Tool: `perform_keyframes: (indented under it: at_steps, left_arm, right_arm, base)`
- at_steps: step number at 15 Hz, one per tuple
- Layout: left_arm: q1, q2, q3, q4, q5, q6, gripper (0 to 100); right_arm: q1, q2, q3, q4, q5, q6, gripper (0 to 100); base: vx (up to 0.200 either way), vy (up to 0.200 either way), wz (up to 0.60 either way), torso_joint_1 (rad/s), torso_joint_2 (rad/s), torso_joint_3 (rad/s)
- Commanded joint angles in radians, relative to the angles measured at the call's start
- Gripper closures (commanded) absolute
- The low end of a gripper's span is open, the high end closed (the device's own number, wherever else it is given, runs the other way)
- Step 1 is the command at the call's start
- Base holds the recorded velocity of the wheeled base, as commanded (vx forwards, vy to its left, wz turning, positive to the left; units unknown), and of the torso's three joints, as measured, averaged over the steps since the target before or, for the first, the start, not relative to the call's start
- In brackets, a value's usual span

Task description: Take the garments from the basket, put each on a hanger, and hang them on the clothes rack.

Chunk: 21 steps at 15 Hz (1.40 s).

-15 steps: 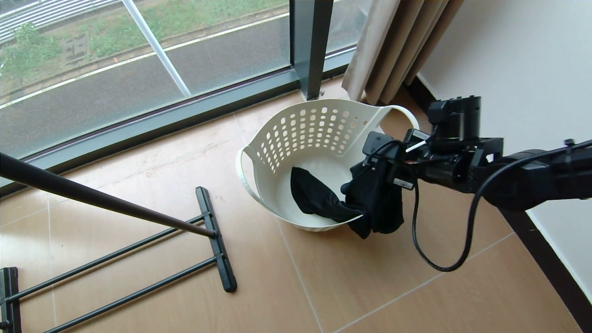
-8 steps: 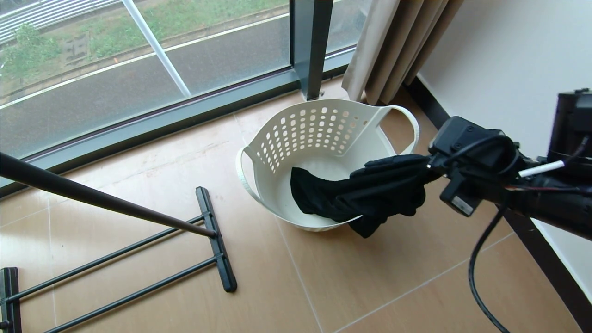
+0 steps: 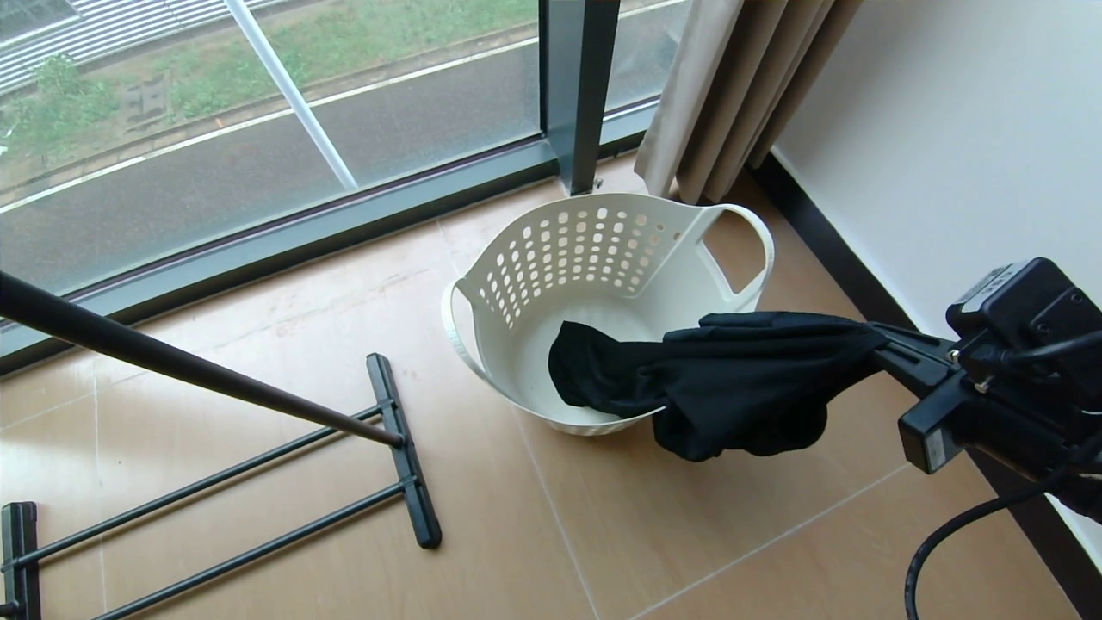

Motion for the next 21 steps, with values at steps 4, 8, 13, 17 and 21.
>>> perform_keyframes:
  at_steps: [4,8,13,17,21]
  left_arm:
    - [0.000,0.001,0.000,0.000,0.000,0.000,0]
    - [0.000,0.001,0.000,0.000,0.000,-0.002,0]
    - [0.000,0.001,0.000,0.000,0.002,-0.002,0]
    - [0.000,0.001,0.000,0.000,0.002,-0.002,0]
    - [0.000,0.001,0.000,0.000,0.000,-0.003,0]
  right_arm:
    - [-0.003,0.040,0.035,-0.082,0.000,0.002,100]
    - [-0.010,0.043,0.035,-0.083,0.000,0.002,100]
    - [-0.027,0.058,0.035,-0.083,0.000,0.002,100]
    - [-0.030,0.058,0.040,-0.085,0.000,0.002,100]
    - [-0.030,0.057,0.045,-0.085,0.000,0.001,100]
  base:
    - [0.000,0.000,0.00,0.004,0.00,0.190]
    - [0.000,0.000,0.00,0.001,0.00,0.205]
    - [0.000,0.000,0.00,-0.003,0.00,0.202]
    - [0.000,0.000,0.00,0.018,-0.20,0.018]
    - [0.000,0.000,0.00,0.072,-0.43,-0.150]
